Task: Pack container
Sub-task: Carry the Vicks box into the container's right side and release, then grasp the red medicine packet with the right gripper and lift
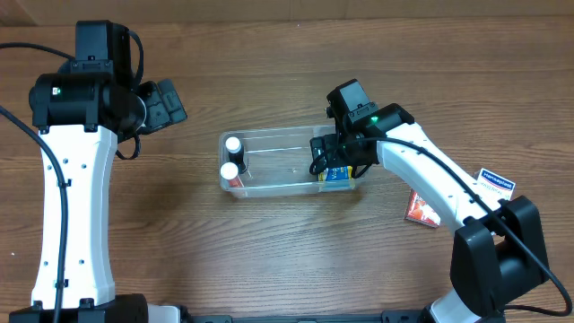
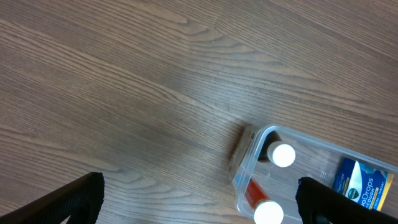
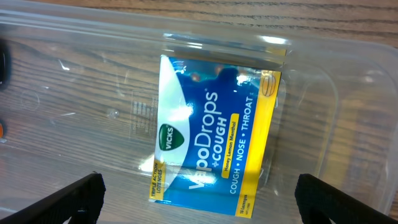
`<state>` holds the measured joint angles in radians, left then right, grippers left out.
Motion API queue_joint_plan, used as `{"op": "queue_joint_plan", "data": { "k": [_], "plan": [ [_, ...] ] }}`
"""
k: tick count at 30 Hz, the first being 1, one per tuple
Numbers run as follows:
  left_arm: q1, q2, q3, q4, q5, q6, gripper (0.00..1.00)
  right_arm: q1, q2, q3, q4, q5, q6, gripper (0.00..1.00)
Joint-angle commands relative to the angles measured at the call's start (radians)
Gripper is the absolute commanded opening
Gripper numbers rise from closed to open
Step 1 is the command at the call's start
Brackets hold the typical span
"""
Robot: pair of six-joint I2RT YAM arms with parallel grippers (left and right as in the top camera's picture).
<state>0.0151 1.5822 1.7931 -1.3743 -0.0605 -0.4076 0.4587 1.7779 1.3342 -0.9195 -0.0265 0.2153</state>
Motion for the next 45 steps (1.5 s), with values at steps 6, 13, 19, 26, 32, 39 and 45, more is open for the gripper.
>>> {"op": "queue_joint_plan", "data": {
  "k": [6,13,19,26,32,39,45],
  "plan": [
    [0.003,0.002,0.020,-0.006,0.001,0.035,1.00,-0.037,-0.172,0.150,-0.120,0.246,0.143,1.00],
    [0.003,0.002,0.020,-0.006,0.001,0.046,1.00,-0.397,-0.375,0.186,-0.345,0.233,0.222,1.00],
    [0.003,0.002,0.020,-0.002,0.001,0.046,1.00,-0.500,-0.372,-0.057,-0.318,0.090,0.154,1.00],
    [0.003,0.002,0.020,-0.002,0.001,0.047,1.00,-0.500,-0.352,-0.356,-0.121,0.092,0.154,1.00],
    [0.003,0.002,0.020,-0.002,0.001,0.049,1.00,-0.500,-0.278,-0.438,-0.003,0.092,0.113,1.00],
    [0.003,0.002,0.020,-0.002,0.001,0.049,1.00,-0.500,-0.175,-0.443,0.030,0.092,0.109,1.00],
    [0.003,0.002,0.020,-0.002,-0.002,0.050,1.00,-0.500,-0.143,-0.443,0.036,0.071,0.109,1.00]
  ]
}}
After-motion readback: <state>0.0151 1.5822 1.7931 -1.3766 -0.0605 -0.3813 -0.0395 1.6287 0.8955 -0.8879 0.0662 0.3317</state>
